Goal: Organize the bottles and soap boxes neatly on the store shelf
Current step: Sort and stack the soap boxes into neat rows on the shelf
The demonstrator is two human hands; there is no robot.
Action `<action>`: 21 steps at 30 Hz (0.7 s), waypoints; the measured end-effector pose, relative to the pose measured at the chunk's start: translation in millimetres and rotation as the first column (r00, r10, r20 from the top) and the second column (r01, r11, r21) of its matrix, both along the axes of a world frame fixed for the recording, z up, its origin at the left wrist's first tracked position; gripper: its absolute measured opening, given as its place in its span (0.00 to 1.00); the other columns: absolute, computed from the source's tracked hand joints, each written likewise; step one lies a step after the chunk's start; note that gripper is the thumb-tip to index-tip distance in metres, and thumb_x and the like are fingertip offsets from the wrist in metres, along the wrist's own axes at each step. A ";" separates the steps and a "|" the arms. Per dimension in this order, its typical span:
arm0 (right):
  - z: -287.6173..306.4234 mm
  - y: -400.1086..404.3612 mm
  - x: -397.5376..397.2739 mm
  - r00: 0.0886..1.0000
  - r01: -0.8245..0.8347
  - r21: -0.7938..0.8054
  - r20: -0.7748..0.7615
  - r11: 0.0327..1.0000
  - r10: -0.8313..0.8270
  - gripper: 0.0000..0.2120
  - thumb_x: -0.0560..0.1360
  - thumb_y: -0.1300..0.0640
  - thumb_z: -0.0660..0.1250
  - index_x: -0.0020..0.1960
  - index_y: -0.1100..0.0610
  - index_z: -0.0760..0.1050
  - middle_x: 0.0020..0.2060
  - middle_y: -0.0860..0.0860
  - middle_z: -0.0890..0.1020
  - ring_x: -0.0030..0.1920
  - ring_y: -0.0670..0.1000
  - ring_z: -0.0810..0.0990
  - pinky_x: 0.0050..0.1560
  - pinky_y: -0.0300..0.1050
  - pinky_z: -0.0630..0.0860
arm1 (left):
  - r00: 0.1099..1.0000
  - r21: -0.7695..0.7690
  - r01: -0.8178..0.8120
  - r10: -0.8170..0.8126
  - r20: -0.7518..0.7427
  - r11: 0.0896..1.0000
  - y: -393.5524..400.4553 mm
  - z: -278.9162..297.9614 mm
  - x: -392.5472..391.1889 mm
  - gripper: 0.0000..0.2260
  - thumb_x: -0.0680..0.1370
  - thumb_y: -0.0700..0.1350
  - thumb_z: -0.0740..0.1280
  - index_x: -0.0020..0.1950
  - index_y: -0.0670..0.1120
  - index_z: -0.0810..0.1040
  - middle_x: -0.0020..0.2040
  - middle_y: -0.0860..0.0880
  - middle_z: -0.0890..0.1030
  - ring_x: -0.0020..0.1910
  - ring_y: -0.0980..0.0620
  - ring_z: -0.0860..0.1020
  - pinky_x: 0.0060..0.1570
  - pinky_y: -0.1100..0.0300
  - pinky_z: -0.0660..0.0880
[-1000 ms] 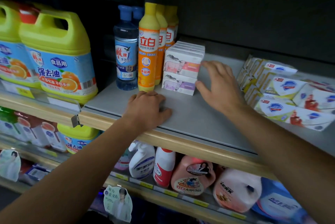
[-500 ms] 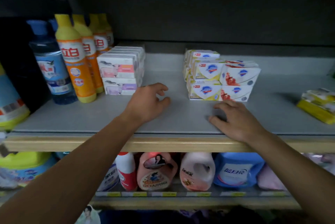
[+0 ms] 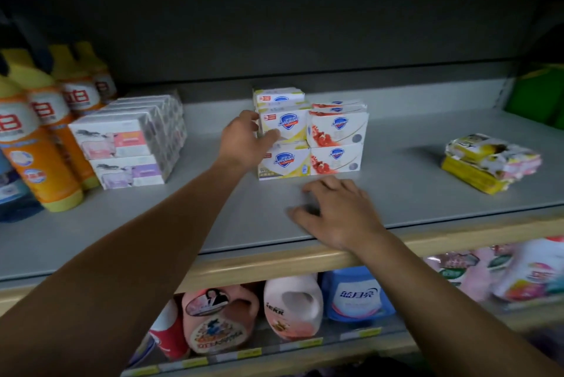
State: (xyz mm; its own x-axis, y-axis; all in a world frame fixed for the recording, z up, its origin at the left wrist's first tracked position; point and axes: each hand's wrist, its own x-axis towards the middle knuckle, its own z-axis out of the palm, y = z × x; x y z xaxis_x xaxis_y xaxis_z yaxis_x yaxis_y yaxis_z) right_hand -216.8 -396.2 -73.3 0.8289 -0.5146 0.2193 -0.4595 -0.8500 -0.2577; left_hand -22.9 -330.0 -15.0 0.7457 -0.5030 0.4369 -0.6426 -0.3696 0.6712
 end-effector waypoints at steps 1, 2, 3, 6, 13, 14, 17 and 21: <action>0.0 0.0 0.1 1.000 -0.001 0.001 0.003 1.000 0.001 0.30 0.72 0.29 0.56 0.68 0.44 0.69 0.65 0.45 0.70 0.66 0.53 0.66 0.66 0.51 0.61 | 1.000 -0.006 -0.017 0.017 -0.003 1.000 -4.1 0.6 2.2 0.20 0.75 0.53 0.71 0.62 0.44 0.75 0.55 0.48 0.81 0.50 0.51 0.79 0.43 0.63 0.69; -0.3 0.0 -0.1 1.000 -0.002 0.001 0.004 1.000 0.002 0.30 0.72 0.30 0.56 0.68 0.44 0.69 0.65 0.45 0.70 0.66 0.54 0.66 0.66 0.51 0.60 | 0.999 -0.025 -0.028 0.028 -0.016 0.999 -7.1 0.5 4.2 0.18 0.75 0.52 0.71 0.60 0.44 0.76 0.53 0.49 0.82 0.48 0.51 0.79 0.40 0.65 0.69; -0.5 0.1 0.1 1.000 -0.004 0.000 0.007 1.000 0.004 0.30 0.72 0.30 0.55 0.68 0.44 0.69 0.65 0.45 0.70 0.66 0.54 0.66 0.66 0.51 0.60 | 0.999 -0.053 -0.030 0.028 -0.042 0.998 -8.8 -0.1 5.8 0.17 0.75 0.52 0.72 0.58 0.44 0.76 0.52 0.49 0.82 0.46 0.52 0.79 0.36 0.66 0.69; -1.4 0.2 0.0 1.000 -0.007 -0.005 0.010 1.000 0.007 0.29 0.72 0.30 0.55 0.67 0.44 0.69 0.64 0.45 0.70 0.65 0.54 0.66 0.65 0.51 0.61 | 0.993 -0.125 -0.002 -0.013 -0.121 0.992 -9.8 -0.6 8.8 0.13 0.74 0.50 0.73 0.52 0.46 0.74 0.49 0.51 0.81 0.43 0.53 0.80 0.35 0.66 0.73; -0.3 2.0 -0.8 1.000 0.003 0.004 0.000 1.000 -0.003 0.27 0.73 0.32 0.56 0.66 0.45 0.70 0.64 0.45 0.72 0.65 0.53 0.67 0.65 0.49 0.61 | 0.989 -0.326 -0.056 0.008 -0.149 0.944 45.3 5.9 9.1 0.13 0.74 0.52 0.73 0.50 0.48 0.73 0.46 0.53 0.79 0.41 0.58 0.80 0.42 0.63 0.76; 1.1 2.8 -1.0 1.000 0.009 0.001 -0.002 1.000 -0.009 0.28 0.73 0.32 0.57 0.66 0.45 0.70 0.65 0.46 0.72 0.66 0.54 0.67 0.65 0.49 0.62 | 0.979 -0.350 -0.062 -0.010 -0.202 0.935 58.0 4.7 7.7 0.12 0.75 0.52 0.73 0.50 0.48 0.73 0.47 0.50 0.80 0.43 0.55 0.81 0.44 0.59 0.78; 7.1 9.3 0.4 0.993 -0.009 0.006 0.116 1.000 0.008 0.32 0.71 0.35 0.64 0.70 0.47 0.66 0.68 0.47 0.71 0.67 0.53 0.67 0.66 0.48 0.64 | 0.894 -0.457 0.006 -0.209 -0.396 0.889 96.8 -1.3 -4.0 0.08 0.77 0.44 0.71 0.45 0.43 0.74 0.43 0.42 0.80 0.44 0.48 0.82 0.46 0.51 0.82; 18.0 36.6 22.6 0.884 -0.320 0.190 0.412 0.928 0.221 0.43 0.68 0.47 0.74 0.76 0.45 0.55 0.67 0.39 0.61 0.65 0.34 0.61 0.61 0.21 0.56 | 0.789 -0.480 0.034 -0.319 -0.526 0.876 139.2 -14.2 -16.6 0.09 0.78 0.42 0.69 0.40 0.42 0.73 0.41 0.40 0.79 0.39 0.48 0.81 0.38 0.55 0.82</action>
State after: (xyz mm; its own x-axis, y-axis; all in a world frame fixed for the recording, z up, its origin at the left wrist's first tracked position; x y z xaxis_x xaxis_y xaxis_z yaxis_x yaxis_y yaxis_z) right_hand -194.2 -359.6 -55.3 0.8229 -0.3603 0.4393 -0.0460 -0.8129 -0.5806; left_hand -39.5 -190.9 -29.2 0.8392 -0.5208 0.1564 -0.1075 0.1231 0.9866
